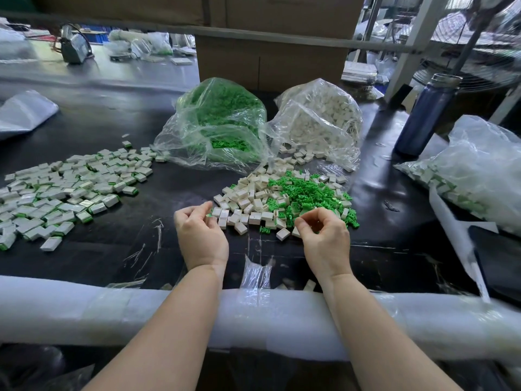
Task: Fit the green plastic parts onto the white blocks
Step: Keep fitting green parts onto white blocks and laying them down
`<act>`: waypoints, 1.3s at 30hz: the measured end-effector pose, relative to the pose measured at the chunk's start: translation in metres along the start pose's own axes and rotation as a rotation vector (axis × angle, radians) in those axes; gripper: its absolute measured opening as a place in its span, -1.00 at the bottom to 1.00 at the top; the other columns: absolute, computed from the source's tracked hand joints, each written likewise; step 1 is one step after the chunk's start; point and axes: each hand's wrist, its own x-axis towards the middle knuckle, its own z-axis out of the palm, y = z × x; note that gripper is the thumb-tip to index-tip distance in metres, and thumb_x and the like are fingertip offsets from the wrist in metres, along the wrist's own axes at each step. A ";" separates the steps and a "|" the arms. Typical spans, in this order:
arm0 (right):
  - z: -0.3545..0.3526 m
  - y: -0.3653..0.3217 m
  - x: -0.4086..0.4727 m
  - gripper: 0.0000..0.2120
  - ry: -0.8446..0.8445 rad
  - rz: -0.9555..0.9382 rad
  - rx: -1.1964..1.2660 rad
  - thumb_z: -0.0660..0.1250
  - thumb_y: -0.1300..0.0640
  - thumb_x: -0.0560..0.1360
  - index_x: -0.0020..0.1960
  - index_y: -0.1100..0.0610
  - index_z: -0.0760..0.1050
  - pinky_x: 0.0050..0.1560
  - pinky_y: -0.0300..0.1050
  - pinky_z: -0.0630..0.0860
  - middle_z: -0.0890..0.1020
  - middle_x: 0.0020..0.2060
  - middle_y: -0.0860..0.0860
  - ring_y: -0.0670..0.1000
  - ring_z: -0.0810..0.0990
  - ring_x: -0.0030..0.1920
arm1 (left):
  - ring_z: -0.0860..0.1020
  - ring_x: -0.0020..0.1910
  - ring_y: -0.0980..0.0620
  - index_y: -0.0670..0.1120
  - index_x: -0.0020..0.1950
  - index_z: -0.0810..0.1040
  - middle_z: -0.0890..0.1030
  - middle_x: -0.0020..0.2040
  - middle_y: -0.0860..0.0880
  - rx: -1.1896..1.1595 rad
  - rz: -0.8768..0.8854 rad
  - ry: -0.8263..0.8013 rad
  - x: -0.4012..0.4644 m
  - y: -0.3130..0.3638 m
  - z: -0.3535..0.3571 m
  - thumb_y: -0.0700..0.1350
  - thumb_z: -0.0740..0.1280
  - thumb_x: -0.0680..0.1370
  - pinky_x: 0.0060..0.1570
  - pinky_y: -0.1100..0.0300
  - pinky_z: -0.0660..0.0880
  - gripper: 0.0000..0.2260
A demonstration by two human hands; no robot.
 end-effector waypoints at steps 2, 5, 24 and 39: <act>0.000 0.000 0.000 -0.89 0.004 -0.001 -0.041 0.39 0.17 0.46 -0.23 0.07 0.51 -0.17 -0.18 0.35 0.56 -0.23 0.01 -0.01 0.49 -0.19 | 0.43 0.15 -0.16 -0.25 0.24 0.52 0.38 0.23 -0.19 0.061 -0.040 -0.036 -0.001 0.000 0.001 -0.32 0.25 0.54 0.14 0.29 0.30 -0.73; 0.000 -0.001 -0.001 -0.87 -0.018 -0.020 -0.097 0.38 0.18 0.46 -0.23 0.06 0.49 -0.16 -0.19 0.34 0.54 -0.23 -0.02 -0.03 0.47 -0.19 | 0.31 0.27 -0.20 -0.27 0.29 0.46 0.33 0.32 -0.19 0.149 -0.054 -0.084 -0.002 0.002 0.001 -0.30 0.22 0.55 0.23 0.18 0.24 -0.69; 0.004 0.002 0.001 -0.81 0.009 0.085 -0.465 0.31 0.08 0.49 0.09 -0.01 0.57 0.09 -0.09 0.20 0.49 0.06 -0.02 0.04 0.38 0.18 | 0.27 0.19 0.04 0.06 0.02 0.65 0.44 0.14 0.09 0.421 0.491 -0.502 -0.020 0.005 0.013 0.05 0.33 0.50 0.05 0.19 0.07 -0.83; 0.007 0.001 0.000 -0.85 -0.069 -0.025 -0.524 0.26 0.07 0.54 0.08 -0.04 0.54 0.07 -0.07 0.16 0.49 0.09 -0.05 0.01 0.33 0.17 | 0.24 0.23 0.05 0.11 0.24 0.52 0.37 0.20 0.06 0.403 0.615 -0.589 -0.023 0.004 0.014 0.07 0.30 0.52 0.22 0.20 0.07 -0.71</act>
